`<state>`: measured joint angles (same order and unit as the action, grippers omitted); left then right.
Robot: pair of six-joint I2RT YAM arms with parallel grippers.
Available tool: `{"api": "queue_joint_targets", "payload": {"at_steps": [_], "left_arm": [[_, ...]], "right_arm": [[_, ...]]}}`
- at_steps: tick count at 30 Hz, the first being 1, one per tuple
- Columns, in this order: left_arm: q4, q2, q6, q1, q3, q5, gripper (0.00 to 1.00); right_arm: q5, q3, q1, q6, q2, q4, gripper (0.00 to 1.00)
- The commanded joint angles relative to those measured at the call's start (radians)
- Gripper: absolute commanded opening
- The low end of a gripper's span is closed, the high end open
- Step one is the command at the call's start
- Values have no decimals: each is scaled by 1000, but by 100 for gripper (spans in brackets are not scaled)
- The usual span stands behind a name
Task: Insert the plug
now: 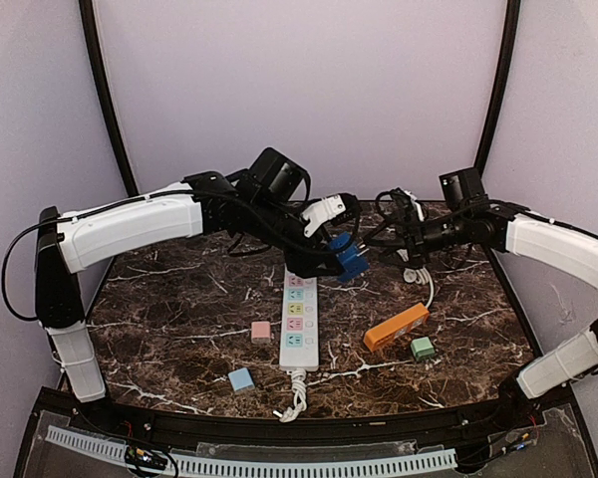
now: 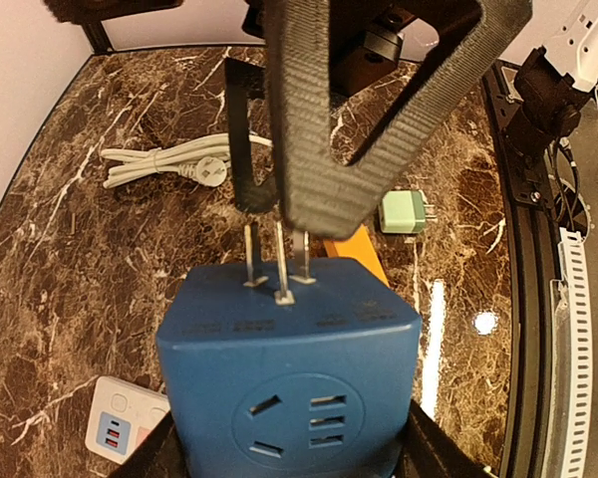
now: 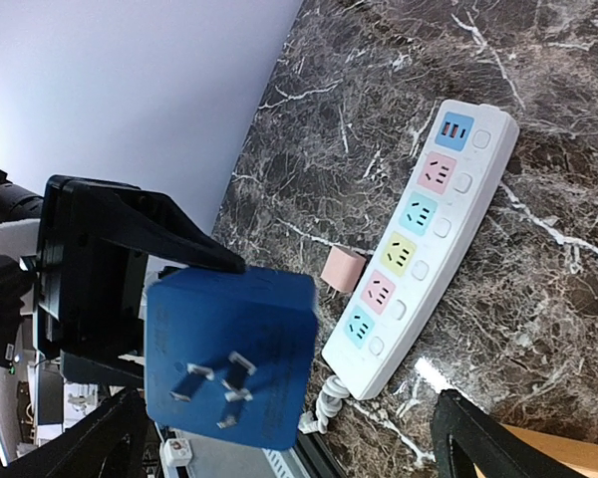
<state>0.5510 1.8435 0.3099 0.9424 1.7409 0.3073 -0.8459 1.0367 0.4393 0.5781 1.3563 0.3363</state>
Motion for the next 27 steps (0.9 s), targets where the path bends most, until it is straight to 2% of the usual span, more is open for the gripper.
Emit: {"api": "queue_joint_targets", "payload": {"at_steps": [1,20,23,27], "left_arm": [[24,17,10,16,49,27,1],[45,58,23,49,115,0,1],[51,68,26,54,126,-9,1],[64,77,29,56,142,-24,1]], "right_arm": [[-39,47,32,2,25,-16,99],[-99,72,71,-5,99,36,93],[-100,73,77,-23,107,68,90],[-94,69,78,-43,109,100,82]]}}
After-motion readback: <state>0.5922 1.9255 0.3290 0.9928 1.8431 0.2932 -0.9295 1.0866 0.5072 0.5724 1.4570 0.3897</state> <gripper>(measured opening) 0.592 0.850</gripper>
